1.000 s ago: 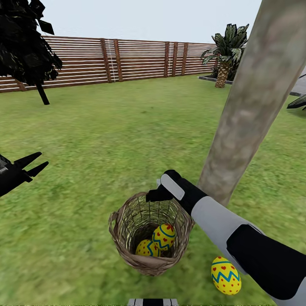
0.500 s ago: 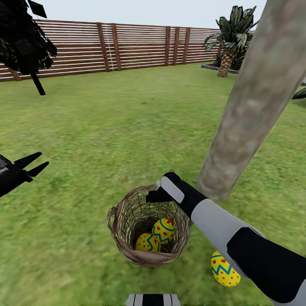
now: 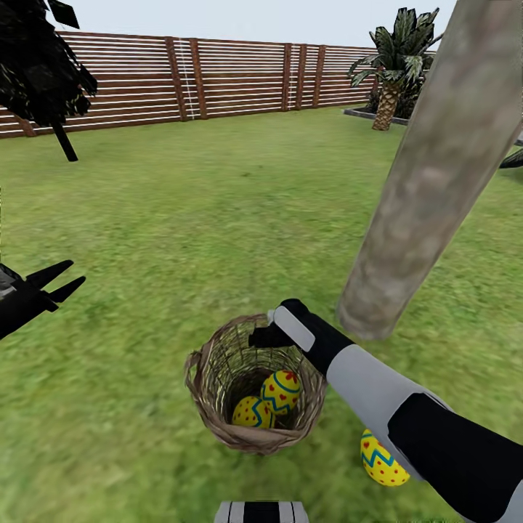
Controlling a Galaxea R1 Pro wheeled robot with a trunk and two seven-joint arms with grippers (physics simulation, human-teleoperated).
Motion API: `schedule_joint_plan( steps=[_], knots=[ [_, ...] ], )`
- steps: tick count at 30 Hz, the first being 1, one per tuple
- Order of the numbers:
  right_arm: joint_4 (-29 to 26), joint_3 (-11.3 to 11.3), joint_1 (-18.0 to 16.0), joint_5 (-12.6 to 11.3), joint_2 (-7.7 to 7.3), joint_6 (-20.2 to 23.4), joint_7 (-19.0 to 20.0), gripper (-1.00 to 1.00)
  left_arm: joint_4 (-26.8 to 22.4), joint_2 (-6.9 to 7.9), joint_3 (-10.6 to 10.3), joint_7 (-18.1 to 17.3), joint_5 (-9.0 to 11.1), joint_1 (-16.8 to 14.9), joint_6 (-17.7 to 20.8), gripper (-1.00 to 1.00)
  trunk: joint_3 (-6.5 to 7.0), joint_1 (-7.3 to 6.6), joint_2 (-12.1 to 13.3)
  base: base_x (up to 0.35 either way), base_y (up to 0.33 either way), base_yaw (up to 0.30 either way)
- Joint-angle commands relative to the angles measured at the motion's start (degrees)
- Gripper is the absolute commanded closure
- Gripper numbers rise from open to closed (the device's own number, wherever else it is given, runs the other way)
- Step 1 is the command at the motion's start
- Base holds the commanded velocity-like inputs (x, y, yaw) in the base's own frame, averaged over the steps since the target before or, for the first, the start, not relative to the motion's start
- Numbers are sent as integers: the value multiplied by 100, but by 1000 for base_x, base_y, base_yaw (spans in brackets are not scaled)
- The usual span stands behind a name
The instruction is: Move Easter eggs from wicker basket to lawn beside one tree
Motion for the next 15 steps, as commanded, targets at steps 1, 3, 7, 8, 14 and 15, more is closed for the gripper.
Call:
schedule_joint_plan(
  steps=[1,3,7,8,14,15],
  knots=[
    [-2,19,-6,-61,0,1,-57,-100,2,0,5,-17,-2,-3,25,-100,-5,-3,-2,-166,98,0],
    [-3,19,-6,-62,0,-1,-55,-100,2,-1,5,-17,-6,-3,25,-100,-5,-3,-2,-173,109,0],
    [5,19,2,-63,0,-8,-53,-100,2,-2,5,-17,-4,-3,25,-100,-5,-3,-2,-61,40,0],
    [5,19,2,-63,0,-7,-55,-100,2,-2,5,-17,-3,-3,25,-100,-5,-3,-2,-15,10,0],
    [6,19,8,-70,0,-6,-57,-100,9,-2,5,-21,-1,-3,25,-100,-1,-3,-2,-32,69,-13],
    [6,19,9,-71,0,-6,-57,-100,10,-2,5,-23,-1,-3,25,-100,3,-3,-2,-94,232,-121]
  ],
)
